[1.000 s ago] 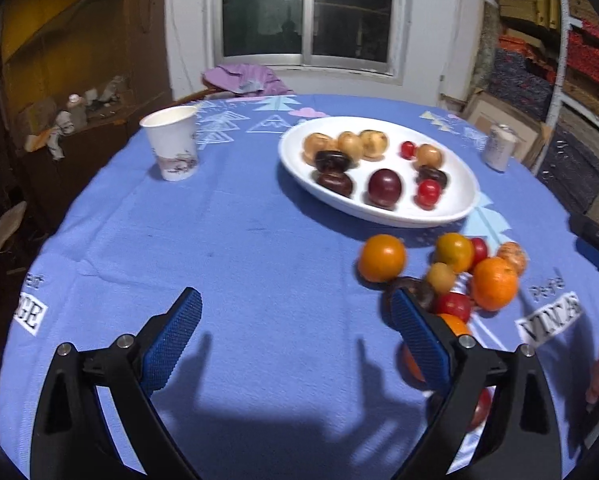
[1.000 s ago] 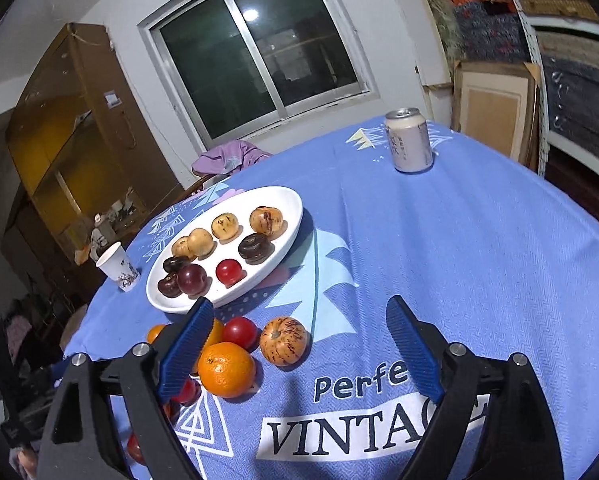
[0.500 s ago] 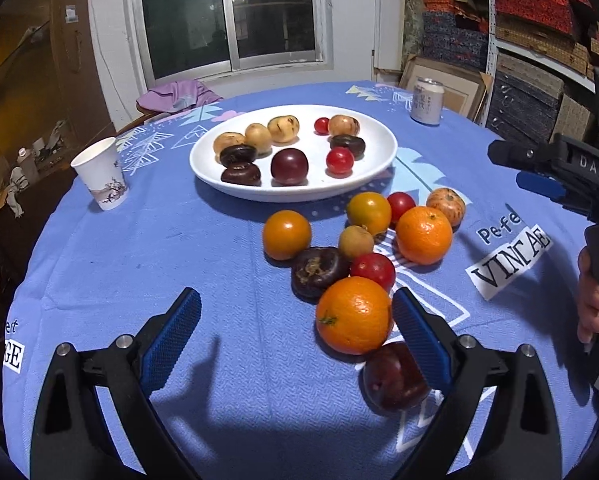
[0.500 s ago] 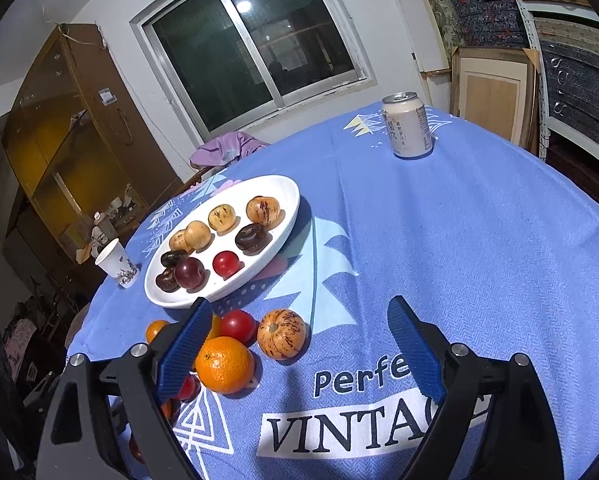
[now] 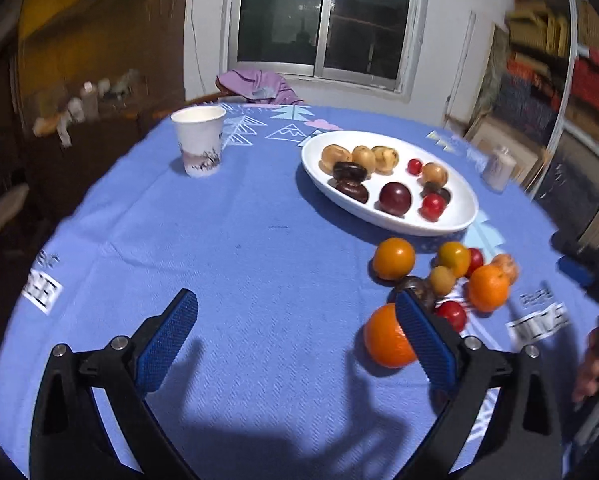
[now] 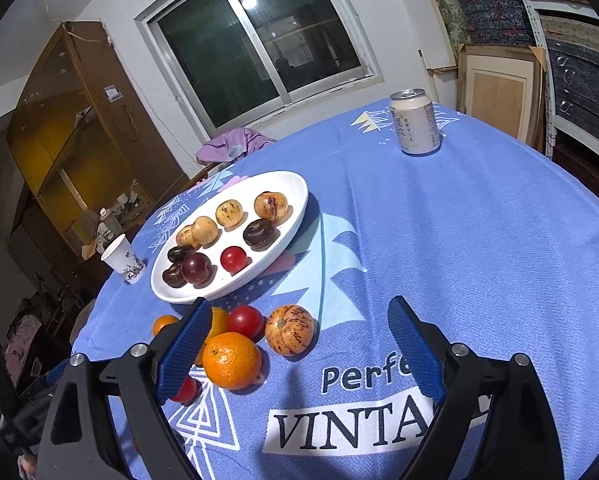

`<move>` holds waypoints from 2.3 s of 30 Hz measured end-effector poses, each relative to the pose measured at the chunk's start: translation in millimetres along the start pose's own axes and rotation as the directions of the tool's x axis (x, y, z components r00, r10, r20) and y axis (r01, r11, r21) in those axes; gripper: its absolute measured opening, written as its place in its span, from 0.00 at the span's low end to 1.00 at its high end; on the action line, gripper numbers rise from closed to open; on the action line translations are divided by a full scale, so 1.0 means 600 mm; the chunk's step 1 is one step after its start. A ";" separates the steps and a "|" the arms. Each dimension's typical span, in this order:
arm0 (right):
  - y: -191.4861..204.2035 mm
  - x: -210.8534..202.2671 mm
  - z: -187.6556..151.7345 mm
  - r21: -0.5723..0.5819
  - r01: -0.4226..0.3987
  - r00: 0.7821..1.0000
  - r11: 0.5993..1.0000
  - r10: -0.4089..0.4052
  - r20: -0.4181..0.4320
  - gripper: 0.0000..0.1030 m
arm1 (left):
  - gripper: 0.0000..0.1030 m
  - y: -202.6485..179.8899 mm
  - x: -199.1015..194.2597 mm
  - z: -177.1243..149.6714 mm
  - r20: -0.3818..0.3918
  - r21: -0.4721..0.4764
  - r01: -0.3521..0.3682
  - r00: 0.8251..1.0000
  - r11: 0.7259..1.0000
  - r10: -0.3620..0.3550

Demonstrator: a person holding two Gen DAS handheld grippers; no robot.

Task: Organize fruits
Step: 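Move both open grippers back toward the remaining fruits, then grasp an orange with the left gripper while the right grasps a dark red plum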

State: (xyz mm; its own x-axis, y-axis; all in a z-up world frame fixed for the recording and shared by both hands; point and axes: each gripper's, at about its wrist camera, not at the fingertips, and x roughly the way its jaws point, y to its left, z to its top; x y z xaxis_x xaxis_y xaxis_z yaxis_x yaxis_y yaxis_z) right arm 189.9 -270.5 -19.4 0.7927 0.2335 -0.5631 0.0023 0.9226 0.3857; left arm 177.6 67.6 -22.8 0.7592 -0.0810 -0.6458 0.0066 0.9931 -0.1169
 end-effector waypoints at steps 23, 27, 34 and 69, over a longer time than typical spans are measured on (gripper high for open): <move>0.143 -0.038 -0.097 -0.426 -0.206 0.978 0.881 0.175 -0.111 0.87 | 0.95 -0.078 0.028 -0.027 -0.059 0.219 -0.015 0.998 0.976 0.029; 0.164 -0.027 -0.106 -0.466 -0.262 0.962 0.845 0.191 -0.194 0.87 | 0.96 -0.075 0.039 -0.027 -0.093 0.210 -0.004 0.995 0.978 0.024; 0.187 -0.007 -0.123 -0.500 -0.276 0.948 0.821 0.146 -0.284 0.82 | 0.96 -0.061 0.055 -0.017 -0.153 0.129 0.069 0.987 0.989 -0.049; 0.199 0.051 -0.144 -0.303 -0.371 0.859 0.878 0.200 -0.470 0.55 | 0.57 -0.075 0.081 -0.032 -0.267 0.140 0.135 0.959 0.981 -0.094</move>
State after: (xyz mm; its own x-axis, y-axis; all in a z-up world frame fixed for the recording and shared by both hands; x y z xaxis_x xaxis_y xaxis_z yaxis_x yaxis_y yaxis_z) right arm 161.5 -126.4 -53.8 0.3949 0.5300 -0.7504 -0.4763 0.8166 0.3261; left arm 201.6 17.4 -63.6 0.5538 -0.1932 -0.8099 0.1994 0.9752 -0.0962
